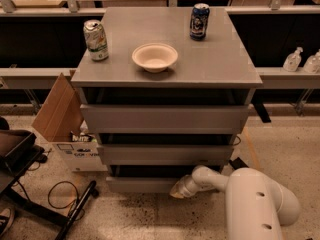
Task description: Close bottom drawer
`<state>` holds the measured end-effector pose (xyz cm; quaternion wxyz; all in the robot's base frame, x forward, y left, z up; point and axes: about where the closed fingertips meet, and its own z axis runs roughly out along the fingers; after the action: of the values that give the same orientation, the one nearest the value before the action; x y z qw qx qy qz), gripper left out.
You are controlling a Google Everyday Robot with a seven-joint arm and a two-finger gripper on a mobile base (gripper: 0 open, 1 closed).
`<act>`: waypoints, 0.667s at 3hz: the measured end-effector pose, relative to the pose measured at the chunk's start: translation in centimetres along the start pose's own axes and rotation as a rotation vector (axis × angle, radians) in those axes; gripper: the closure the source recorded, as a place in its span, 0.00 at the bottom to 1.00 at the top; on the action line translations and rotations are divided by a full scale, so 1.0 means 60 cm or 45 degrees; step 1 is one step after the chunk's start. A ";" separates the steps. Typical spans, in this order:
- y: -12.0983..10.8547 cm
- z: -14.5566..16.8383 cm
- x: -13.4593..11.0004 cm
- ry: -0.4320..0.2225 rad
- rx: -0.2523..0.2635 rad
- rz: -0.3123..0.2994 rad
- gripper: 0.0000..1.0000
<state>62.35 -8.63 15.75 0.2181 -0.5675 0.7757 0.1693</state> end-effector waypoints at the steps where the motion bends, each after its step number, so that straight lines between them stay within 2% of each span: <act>1: 0.000 0.000 0.000 0.000 0.000 0.000 1.00; 2: -0.020 0.012 0.010 0.010 0.004 0.024 1.00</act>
Offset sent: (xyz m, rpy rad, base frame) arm 0.0822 -0.0360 -0.0639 -0.0432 0.0569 -0.1262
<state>63.45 -9.11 14.78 0.2143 -0.5605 0.7822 0.1677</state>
